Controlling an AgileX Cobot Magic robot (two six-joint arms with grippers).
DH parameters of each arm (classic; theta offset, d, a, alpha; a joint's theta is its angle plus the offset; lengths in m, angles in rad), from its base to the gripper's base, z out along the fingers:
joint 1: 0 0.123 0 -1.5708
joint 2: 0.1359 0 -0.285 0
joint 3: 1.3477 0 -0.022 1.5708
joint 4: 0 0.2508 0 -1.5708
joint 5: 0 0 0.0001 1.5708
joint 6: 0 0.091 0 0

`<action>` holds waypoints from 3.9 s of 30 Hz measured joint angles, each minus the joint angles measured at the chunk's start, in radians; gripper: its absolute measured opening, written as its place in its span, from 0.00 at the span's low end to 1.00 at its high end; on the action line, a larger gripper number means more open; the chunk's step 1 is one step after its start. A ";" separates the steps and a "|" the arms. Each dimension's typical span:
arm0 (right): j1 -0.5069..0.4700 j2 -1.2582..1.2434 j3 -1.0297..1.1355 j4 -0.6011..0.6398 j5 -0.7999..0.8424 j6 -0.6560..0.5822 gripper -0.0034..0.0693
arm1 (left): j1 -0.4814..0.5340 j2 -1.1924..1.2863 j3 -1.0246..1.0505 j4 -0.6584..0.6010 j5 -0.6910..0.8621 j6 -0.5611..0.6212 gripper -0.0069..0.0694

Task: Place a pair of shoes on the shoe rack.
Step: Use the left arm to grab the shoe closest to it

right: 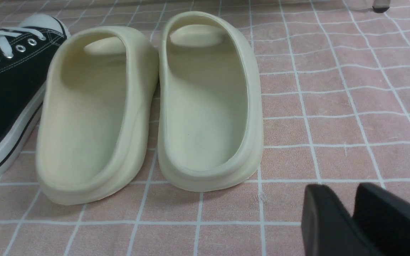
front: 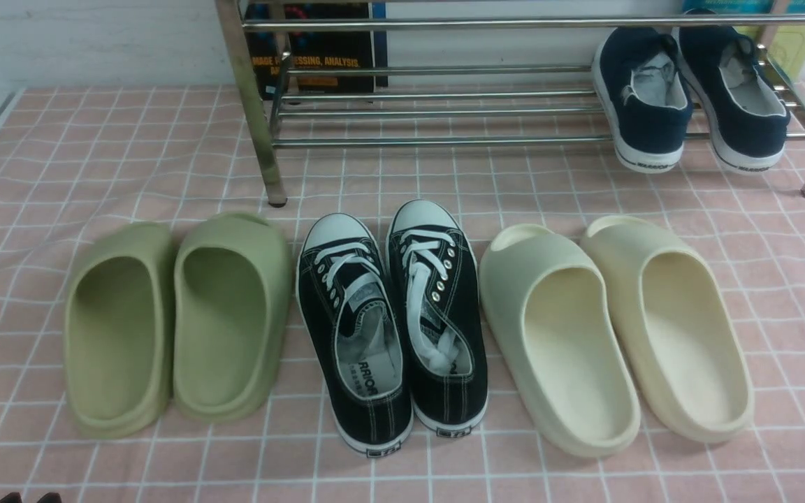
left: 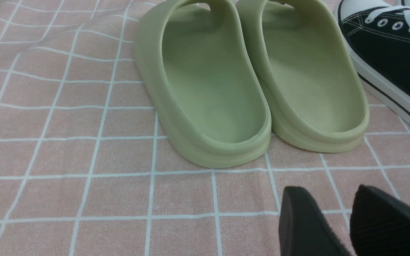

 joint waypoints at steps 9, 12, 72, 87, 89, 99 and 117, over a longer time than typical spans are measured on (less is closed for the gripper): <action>0.000 0.000 0.000 0.000 0.000 0.000 0.27 | 0.000 0.000 0.000 0.008 0.000 0.000 0.41; 0.000 0.000 0.000 0.000 0.000 0.000 0.28 | 0.000 0.000 0.000 0.013 -0.001 0.000 0.41; 0.000 0.000 0.000 0.000 0.000 0.000 0.37 | -0.012 1.120 -0.927 -0.505 0.521 0.238 0.13; 0.000 0.000 0.000 0.000 0.000 0.000 0.37 | -0.451 1.437 -0.939 -0.321 0.156 0.129 0.73; 0.000 0.000 0.000 0.000 0.000 0.000 0.37 | -0.466 1.477 -0.939 -0.197 0.117 0.013 0.76; 0.000 0.000 0.000 0.000 0.000 0.000 0.37 | -0.469 1.640 -0.941 0.057 -0.036 -0.244 0.63; 0.000 0.000 0.000 0.000 0.000 0.000 0.38 | -0.466 1.649 -1.158 0.105 0.224 -0.334 0.11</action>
